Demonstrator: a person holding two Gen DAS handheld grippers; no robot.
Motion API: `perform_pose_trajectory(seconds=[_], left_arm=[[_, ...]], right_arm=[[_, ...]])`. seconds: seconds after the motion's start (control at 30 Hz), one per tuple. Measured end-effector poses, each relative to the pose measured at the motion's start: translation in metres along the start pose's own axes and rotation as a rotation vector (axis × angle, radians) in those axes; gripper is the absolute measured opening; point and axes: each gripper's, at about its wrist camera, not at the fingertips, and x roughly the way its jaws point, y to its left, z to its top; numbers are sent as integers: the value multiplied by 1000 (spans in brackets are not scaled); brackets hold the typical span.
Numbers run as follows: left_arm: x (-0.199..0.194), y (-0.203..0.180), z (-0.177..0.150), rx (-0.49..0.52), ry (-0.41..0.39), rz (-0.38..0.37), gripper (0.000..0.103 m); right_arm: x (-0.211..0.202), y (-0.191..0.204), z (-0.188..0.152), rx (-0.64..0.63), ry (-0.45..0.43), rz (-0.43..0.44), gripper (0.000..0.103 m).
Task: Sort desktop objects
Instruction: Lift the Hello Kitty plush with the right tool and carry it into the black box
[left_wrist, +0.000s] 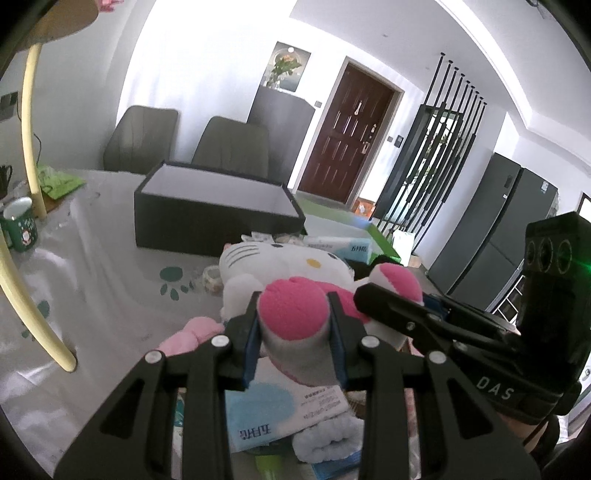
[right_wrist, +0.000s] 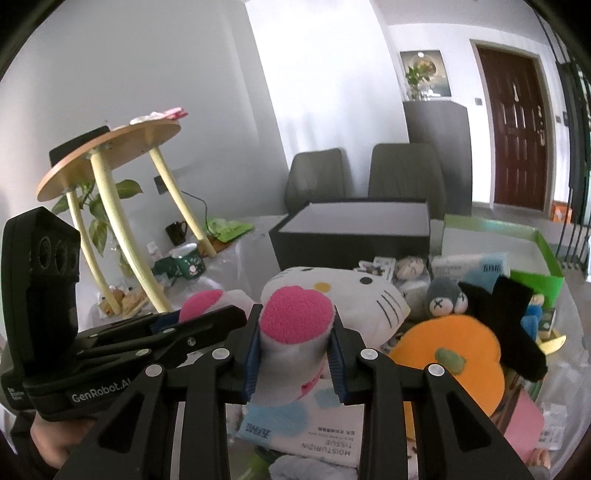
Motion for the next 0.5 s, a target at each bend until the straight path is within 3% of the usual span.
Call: perform_pose_trajectory(seconds=[0.5], left_arm=[[-31,-7,54,72,-130,14,32]], right_arm=[[-18,21,55,-86,-115,24,33]])
